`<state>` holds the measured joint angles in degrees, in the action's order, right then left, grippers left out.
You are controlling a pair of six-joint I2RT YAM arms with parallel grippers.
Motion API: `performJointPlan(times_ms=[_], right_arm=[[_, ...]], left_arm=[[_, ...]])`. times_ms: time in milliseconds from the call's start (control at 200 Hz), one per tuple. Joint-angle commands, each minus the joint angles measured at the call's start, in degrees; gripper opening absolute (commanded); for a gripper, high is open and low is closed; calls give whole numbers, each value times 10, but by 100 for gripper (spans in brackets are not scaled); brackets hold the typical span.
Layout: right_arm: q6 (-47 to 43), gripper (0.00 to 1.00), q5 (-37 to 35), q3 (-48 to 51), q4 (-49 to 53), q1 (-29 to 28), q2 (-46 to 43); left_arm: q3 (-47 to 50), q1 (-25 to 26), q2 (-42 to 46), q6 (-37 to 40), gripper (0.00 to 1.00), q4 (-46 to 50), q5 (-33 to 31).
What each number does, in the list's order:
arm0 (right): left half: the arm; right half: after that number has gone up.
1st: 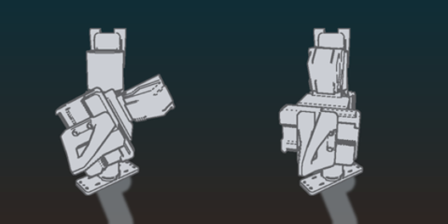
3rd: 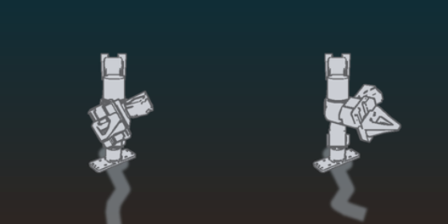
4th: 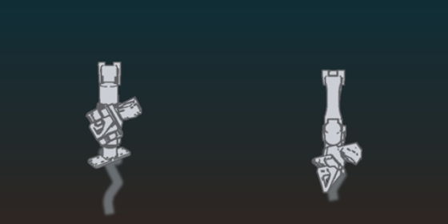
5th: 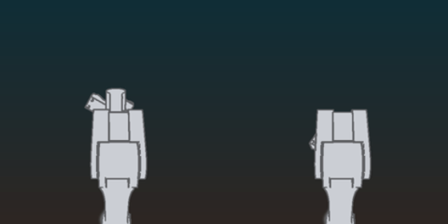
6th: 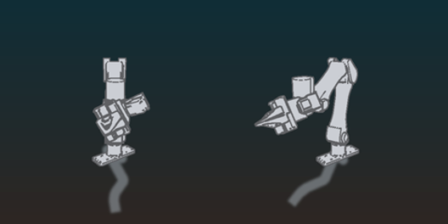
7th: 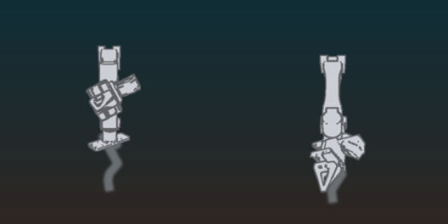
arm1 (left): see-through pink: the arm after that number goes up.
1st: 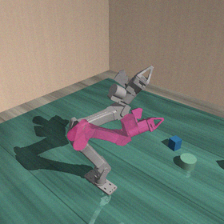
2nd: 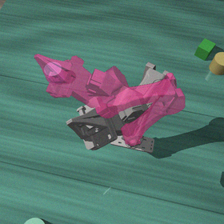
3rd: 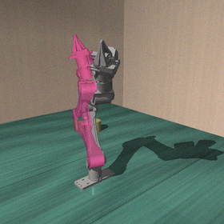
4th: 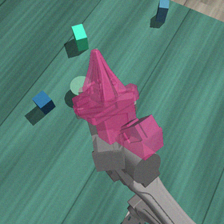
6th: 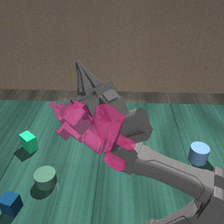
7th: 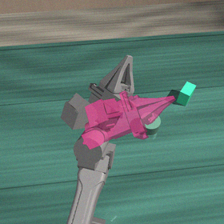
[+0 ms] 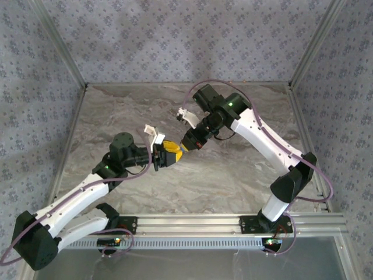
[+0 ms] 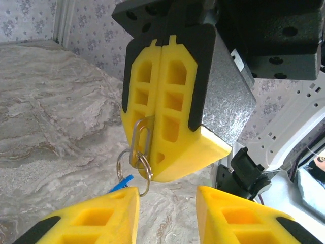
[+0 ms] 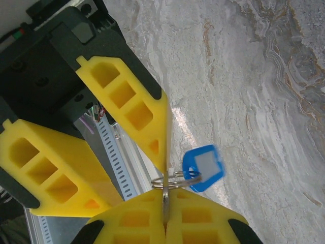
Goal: Remove the keys from the keyring
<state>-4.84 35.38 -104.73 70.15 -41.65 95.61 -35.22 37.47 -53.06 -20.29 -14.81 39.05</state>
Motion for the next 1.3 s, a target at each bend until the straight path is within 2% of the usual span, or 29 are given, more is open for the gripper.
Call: performJointPlan(times_ms=[0, 210, 355, 485, 1015, 1294], right_arm=[[-8, 0, 8, -14, 15, -5, -17], [-11, 0, 12, -11, 12, -11, -18], [-10, 0, 15, -11, 11, -12, -18], [-11, 0, 17, -12, 11, -12, -19], [31, 0, 84, 50, -50, 18, -25], [28, 0, 64, 22, -41, 17, -25]], left_arm=[[-27, -4, -3, -13, 34, -37, 26], [-38, -4, -15, -11, 30, -36, 31], [-42, -4, -21, -8, 18, -35, 37], [-40, -4, -21, -4, 0, -32, 37], [-5, -1, 65, 31, 0, -27, -37], [32, 6, 91, 27, 0, -21, -44]])
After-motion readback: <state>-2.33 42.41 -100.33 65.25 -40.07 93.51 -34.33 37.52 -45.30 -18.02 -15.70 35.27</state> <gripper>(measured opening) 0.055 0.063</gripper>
